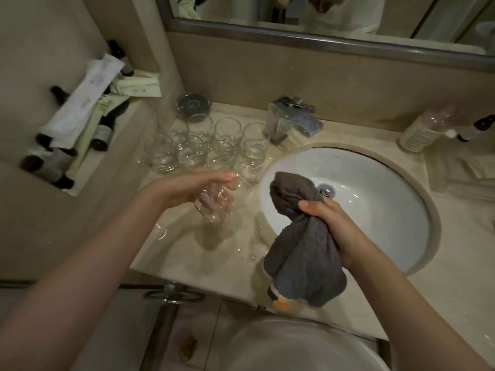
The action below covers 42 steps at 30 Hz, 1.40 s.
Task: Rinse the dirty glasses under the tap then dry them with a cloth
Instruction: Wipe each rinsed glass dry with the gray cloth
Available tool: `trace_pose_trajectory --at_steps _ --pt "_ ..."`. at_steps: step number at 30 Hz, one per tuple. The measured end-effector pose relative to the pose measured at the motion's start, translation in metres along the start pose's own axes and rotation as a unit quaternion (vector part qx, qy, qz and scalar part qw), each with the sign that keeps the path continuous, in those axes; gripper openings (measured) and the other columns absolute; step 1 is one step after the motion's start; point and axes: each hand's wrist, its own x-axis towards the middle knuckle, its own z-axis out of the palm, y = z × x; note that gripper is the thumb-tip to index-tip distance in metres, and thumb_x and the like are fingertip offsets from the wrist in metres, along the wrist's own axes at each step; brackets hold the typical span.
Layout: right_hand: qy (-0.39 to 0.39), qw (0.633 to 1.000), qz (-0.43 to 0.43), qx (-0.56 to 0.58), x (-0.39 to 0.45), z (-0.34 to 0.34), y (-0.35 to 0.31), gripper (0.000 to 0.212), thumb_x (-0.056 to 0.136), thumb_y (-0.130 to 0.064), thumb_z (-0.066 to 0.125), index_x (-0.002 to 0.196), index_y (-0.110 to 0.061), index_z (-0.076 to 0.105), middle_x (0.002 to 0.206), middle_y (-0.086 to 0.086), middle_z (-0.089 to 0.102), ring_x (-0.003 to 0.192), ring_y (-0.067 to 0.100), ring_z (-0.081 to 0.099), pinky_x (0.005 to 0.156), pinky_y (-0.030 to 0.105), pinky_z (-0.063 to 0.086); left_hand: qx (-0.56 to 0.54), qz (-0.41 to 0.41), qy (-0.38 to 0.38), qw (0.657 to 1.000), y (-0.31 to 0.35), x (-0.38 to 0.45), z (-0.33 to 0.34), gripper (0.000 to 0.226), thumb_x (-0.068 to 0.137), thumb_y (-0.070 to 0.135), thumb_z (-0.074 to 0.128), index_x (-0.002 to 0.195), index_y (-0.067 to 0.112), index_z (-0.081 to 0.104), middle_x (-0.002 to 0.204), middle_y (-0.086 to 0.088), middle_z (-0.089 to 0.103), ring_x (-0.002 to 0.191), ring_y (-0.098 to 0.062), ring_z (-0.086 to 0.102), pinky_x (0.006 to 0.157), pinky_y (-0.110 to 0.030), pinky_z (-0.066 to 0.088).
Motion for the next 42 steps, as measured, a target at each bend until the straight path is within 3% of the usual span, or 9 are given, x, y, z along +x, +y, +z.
trace_pose_trajectory --at_steps 3,6,9,12,17,20,24,28,42 --pt "0.004 1.0 0.016 -0.012 0.004 0.007 0.008 0.027 0.066 -0.013 0.074 0.092 -0.008 0.069 0.077 0.011 0.069 0.064 0.019 0.067 0.06 0.026 0.056 -0.081 0.01 0.135 0.987 -0.029 0.001 -0.015 0.082 0.031 0.063 0.087 0.1 0.021 0.073 0.103 -0.007 0.074 0.082 -0.015 0.07 0.08 -0.035 0.052" --pt "0.003 0.999 0.036 -0.004 0.01 0.021 0.014 0.027 0.067 -0.015 0.075 0.092 -0.007 0.068 0.076 0.01 0.069 0.064 0.019 0.067 0.061 0.026 0.056 -0.097 0.006 0.248 0.964 -0.049 0.006 -0.019 0.086 0.037 0.05 0.09 0.113 0.023 0.06 0.106 0.0 0.069 0.086 -0.014 0.07 0.081 -0.035 0.055" --pt "0.001 0.999 0.051 -0.001 0.016 0.03 0.019 0.024 0.068 -0.016 0.072 0.09 -0.008 0.069 0.076 0.011 0.07 0.066 0.02 0.067 0.062 0.028 0.055 -0.107 0.013 0.316 0.942 -0.063 0.012 -0.026 0.086 0.039 0.046 0.091 0.117 0.028 0.058 0.11 -0.005 0.067 0.1 -0.021 0.068 0.082 -0.038 0.054" --pt "0.002 0.998 0.062 -0.008 0.02 0.035 0.024 0.011 0.079 -0.011 0.069 0.089 -0.007 0.068 0.074 0.01 0.069 0.066 0.021 0.066 0.067 0.031 0.054 -0.093 0.013 0.382 0.919 -0.073 0.015 -0.035 0.09 0.031 0.05 0.088 0.114 0.031 0.058 0.101 0.006 0.06 0.092 -0.013 0.062 0.083 -0.036 0.052" --pt "0.0 0.996 0.085 -0.024 0.021 0.033 0.027 0.023 0.067 -0.018 0.073 0.088 -0.01 0.071 0.079 0.01 0.071 0.071 0.022 0.068 0.071 0.033 0.054 -0.042 0.012 0.471 0.881 -0.09 0.017 -0.052 0.078 0.057 0.031 0.094 0.122 0.018 0.054 0.104 -0.003 0.06 0.09 -0.016 0.058 0.076 -0.028 0.046" --pt "0.008 0.995 0.096 -0.013 0.022 0.03 0.029 0.031 0.065 -0.016 0.077 0.093 -0.008 0.068 0.079 0.009 0.071 0.069 0.02 0.068 0.064 0.03 0.055 -0.02 0.002 0.494 0.869 -0.099 0.019 -0.058 0.08 0.059 0.027 0.094 0.126 0.012 0.052 0.104 -0.003 0.058 0.091 -0.018 0.057 0.086 -0.033 0.049" --pt "0.012 0.995 0.097 -0.011 0.024 0.028 0.031 0.032 0.064 -0.017 0.076 0.094 -0.007 0.068 0.078 0.009 0.07 0.068 0.02 0.067 0.062 0.029 0.055 -0.034 -0.007 0.515 0.856 -0.106 0.025 -0.063 0.081 0.059 0.021 0.093 0.129 0.013 0.051 0.115 -0.003 0.057 0.107 -0.021 0.059 0.095 -0.034 0.048" --pt "0.008 0.995 0.1 -0.021 0.026 0.028 0.037 0.028 0.065 -0.021 0.069 0.089 -0.008 0.069 0.075 0.01 0.07 0.068 0.022 0.067 0.066 0.032 0.053 -0.054 -0.016 0.53 0.846 -0.106 0.027 -0.066 0.085 0.061 0.019 0.092 0.133 0.011 0.048 0.124 -0.007 0.059 0.11 -0.022 0.058 0.095 -0.031 0.045" --pt "0.002 0.994 0.106 -0.022 0.028 0.031 0.042 0.032 0.065 -0.021 0.069 0.093 -0.005 0.068 0.078 0.013 0.07 0.07 0.026 0.068 0.071 0.036 0.053 -0.054 -0.053 0.551 0.831 -0.109 0.03 -0.077 0.085 0.059 0.018 0.092 0.132 0.009 0.049 0.123 -0.012 0.061 0.111 -0.027 0.06 0.097 -0.037 0.049"
